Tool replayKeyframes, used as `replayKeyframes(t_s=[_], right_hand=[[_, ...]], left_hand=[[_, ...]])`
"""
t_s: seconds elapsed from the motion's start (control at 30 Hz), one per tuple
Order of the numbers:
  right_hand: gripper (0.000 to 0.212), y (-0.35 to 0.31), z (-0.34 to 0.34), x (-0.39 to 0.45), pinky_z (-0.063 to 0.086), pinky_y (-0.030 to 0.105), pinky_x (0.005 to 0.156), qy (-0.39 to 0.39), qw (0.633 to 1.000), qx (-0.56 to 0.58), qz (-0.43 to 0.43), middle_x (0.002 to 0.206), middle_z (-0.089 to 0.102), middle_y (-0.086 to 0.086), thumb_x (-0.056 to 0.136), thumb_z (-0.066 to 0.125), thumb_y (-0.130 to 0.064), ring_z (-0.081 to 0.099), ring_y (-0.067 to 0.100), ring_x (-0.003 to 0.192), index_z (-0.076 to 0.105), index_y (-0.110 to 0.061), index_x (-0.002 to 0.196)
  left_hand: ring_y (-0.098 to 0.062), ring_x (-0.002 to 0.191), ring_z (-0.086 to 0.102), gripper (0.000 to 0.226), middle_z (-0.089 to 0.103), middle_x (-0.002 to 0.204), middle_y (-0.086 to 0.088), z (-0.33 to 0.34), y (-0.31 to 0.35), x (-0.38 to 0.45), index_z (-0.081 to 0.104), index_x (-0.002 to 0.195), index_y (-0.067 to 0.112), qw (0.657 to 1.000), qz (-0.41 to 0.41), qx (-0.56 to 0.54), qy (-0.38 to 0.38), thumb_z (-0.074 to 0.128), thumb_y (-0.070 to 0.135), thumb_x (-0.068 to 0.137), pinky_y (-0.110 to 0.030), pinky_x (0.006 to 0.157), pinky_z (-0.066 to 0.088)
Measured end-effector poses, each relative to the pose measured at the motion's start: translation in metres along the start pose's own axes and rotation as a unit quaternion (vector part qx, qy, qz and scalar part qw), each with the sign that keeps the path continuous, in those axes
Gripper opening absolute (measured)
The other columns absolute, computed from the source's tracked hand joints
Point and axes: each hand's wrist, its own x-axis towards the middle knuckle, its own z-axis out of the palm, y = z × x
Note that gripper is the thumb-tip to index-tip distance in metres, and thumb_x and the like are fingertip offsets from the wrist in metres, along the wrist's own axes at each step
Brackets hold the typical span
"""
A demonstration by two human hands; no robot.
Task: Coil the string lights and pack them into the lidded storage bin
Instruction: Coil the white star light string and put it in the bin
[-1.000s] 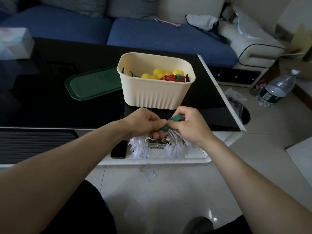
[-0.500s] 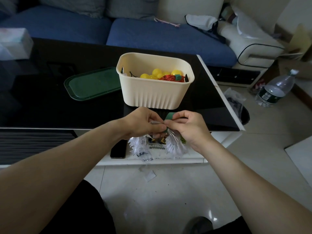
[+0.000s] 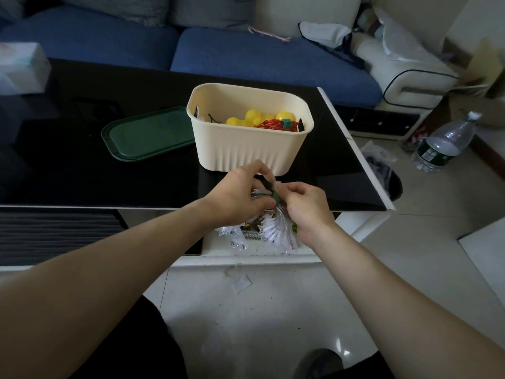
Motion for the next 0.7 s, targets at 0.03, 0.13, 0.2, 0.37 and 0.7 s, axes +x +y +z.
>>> replayKeyframes(t_s=[0.03, 0.13, 0.2, 0.37, 0.7], right_hand=[[0.01, -0.001, -0.002, 0.001, 0.06, 0.046, 0.088, -0.013, 1.0, 0.004, 0.021, 0.091, 0.076, 0.012, 0.093, 0.072, -0.019, 0.075, 0.028, 0.089, 0.075, -0.01, 0.092], [0.004, -0.006, -0.006, 0.003, 0.062, 0.042, 0.08, -0.043, 0.996, 0.005, 0.077, 0.085, 0.076, 0.014, 0.091, 0.071, -0.008, 0.075, 0.029, 0.081, 0.075, -0.007, 0.09], [0.009, -0.009, -0.008, 0.003, 0.059, 0.036, 0.068, -0.059, 0.992, 0.015, 0.109, 0.074, 0.074, 0.014, 0.086, 0.068, 0.003, 0.072, 0.025, 0.067, 0.074, -0.004, 0.084], [0.014, -0.011, -0.013, 0.002, 0.048, 0.023, 0.048, -0.069, 0.981, 0.08, 0.163, 0.058, 0.062, 0.005, 0.081, 0.074, 0.004, 0.058, 0.013, 0.05, 0.068, -0.004, 0.071], [0.027, -0.017, -0.024, -0.001, 0.055, 0.026, 0.069, -0.143, 0.987, 0.051, 0.059, 0.094, 0.075, 0.011, 0.087, 0.077, -0.019, 0.069, 0.016, 0.079, 0.072, -0.003, 0.108]], left_hand=[[-0.013, 0.074, 0.071, 0.036, 0.074, 0.078, -0.001, 0.0, 0.001, 0.0, 0.057, 0.107, 0.018, 1.0, 0.004, 0.002, -0.007, 0.078, 0.01, 0.08, -0.033, 0.076, 0.059], [-0.01, 0.079, 0.071, 0.03, 0.074, 0.084, 0.0, 0.0, 0.0, -0.001, 0.065, 0.108, 0.019, 0.998, 0.031, 0.043, -0.018, 0.076, 0.009, 0.082, -0.035, 0.08, 0.058], [-0.006, 0.086, 0.069, 0.028, 0.075, 0.094, 0.003, 0.0, 0.002, 0.0, 0.072, 0.111, 0.018, 0.995, 0.05, 0.079, -0.021, 0.075, 0.01, 0.084, -0.029, 0.083, 0.057], [-0.013, 0.087, 0.068, 0.021, 0.075, 0.094, -0.003, 0.006, 0.007, 0.005, 0.075, 0.107, 0.013, 0.983, 0.106, 0.15, -0.01, 0.069, 0.008, 0.088, -0.03, 0.078, 0.053], [-0.029, 0.081, 0.063, 0.01, 0.067, 0.088, -0.012, 0.009, 0.005, 0.012, 0.065, 0.097, 0.005, 0.955, 0.086, 0.284, -0.02, 0.056, 0.007, 0.093, -0.038, 0.068, 0.048]])
